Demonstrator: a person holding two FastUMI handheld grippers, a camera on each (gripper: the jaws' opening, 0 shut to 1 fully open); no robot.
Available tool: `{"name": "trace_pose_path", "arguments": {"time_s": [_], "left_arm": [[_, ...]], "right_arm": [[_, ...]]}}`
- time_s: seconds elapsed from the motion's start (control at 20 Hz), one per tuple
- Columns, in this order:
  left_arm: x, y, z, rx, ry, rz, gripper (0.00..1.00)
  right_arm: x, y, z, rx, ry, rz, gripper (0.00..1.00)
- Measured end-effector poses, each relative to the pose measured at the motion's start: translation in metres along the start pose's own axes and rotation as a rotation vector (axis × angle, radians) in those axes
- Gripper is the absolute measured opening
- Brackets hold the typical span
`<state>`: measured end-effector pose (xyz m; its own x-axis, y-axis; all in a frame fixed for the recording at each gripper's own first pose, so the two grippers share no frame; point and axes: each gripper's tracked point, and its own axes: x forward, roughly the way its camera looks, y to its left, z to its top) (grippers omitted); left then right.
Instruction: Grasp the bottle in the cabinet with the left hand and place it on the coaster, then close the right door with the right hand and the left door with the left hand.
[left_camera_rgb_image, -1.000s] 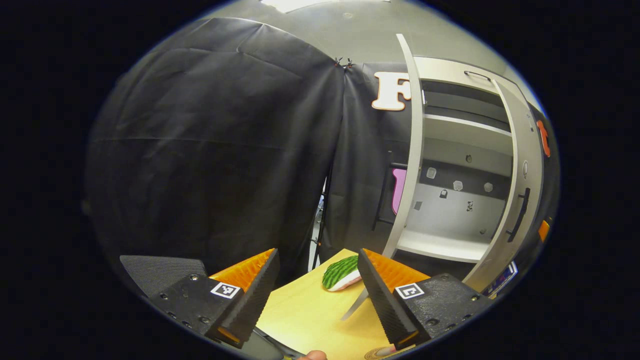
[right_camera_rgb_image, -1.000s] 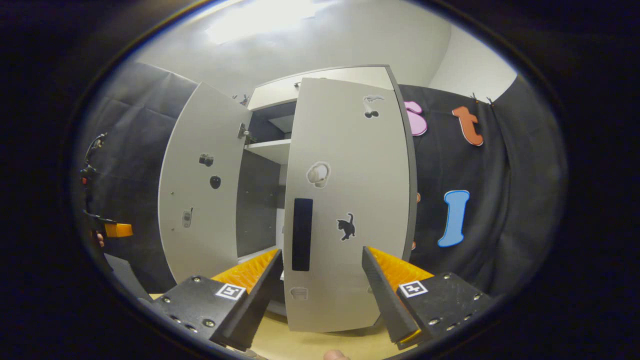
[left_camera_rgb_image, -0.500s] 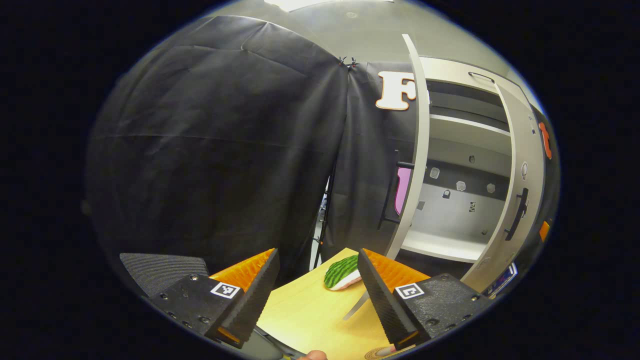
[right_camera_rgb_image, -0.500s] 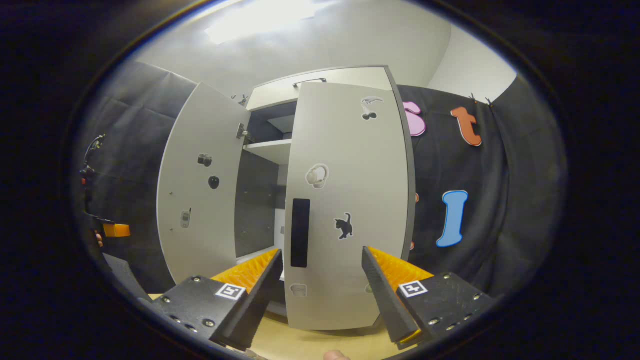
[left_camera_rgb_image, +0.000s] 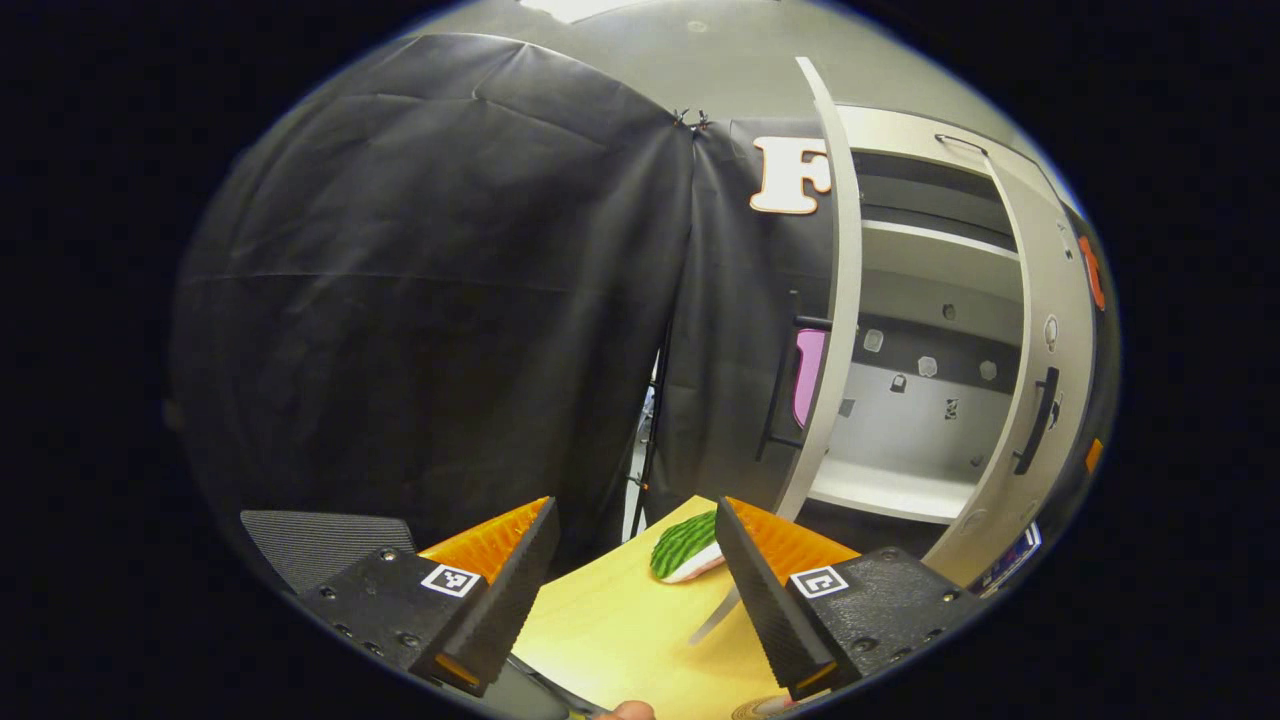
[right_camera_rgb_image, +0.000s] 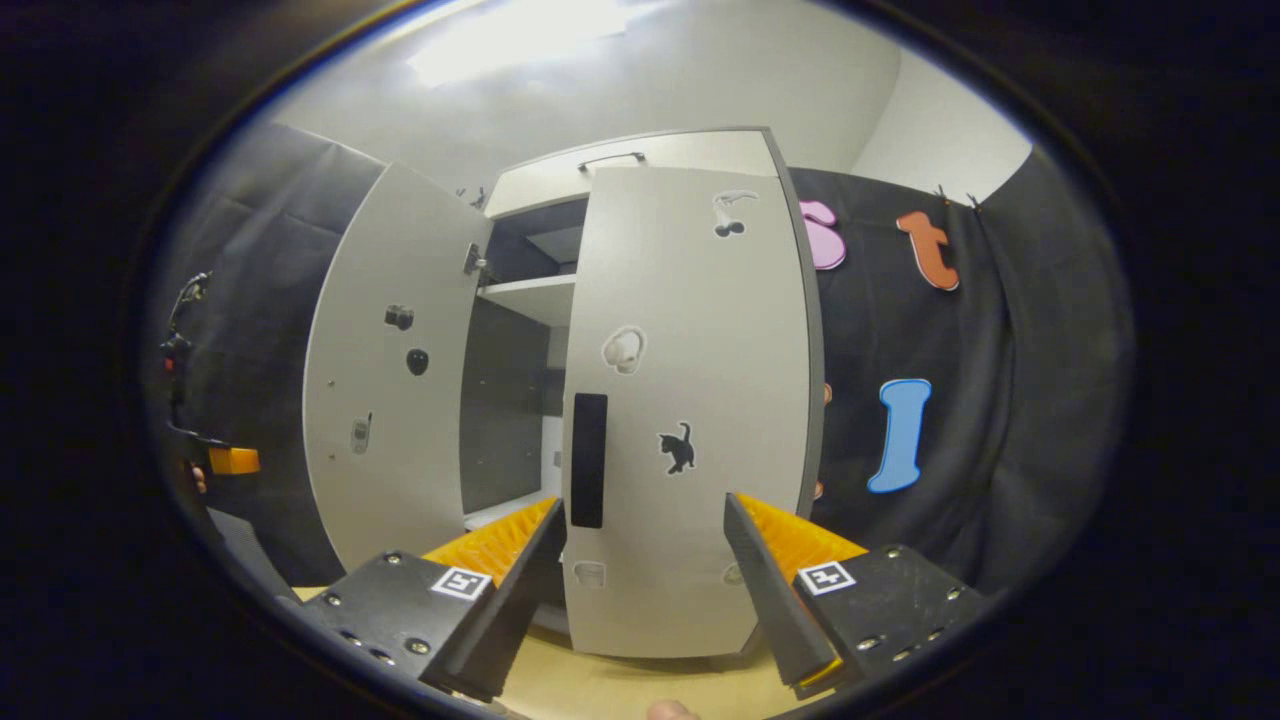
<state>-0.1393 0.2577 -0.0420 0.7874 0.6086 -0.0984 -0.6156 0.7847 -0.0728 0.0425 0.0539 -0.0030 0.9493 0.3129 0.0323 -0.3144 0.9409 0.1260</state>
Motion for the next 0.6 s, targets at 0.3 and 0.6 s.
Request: {"name": "trace_pose_path", "arguments": {"time_s": [0.3,0.6], "left_arm": [[0.031,-0.018,-0.002,0.009,0.014,-0.046,0.94],[0.059,-0.054,-0.016,0.031,0.066,-0.152,0.94]], "right_arm": [[0.005,-0.011,-0.005,-0.008,0.001,-0.063,0.96],[0.012,-0.022,-0.012,-0.013,0.012,-0.107,0.96]]}}
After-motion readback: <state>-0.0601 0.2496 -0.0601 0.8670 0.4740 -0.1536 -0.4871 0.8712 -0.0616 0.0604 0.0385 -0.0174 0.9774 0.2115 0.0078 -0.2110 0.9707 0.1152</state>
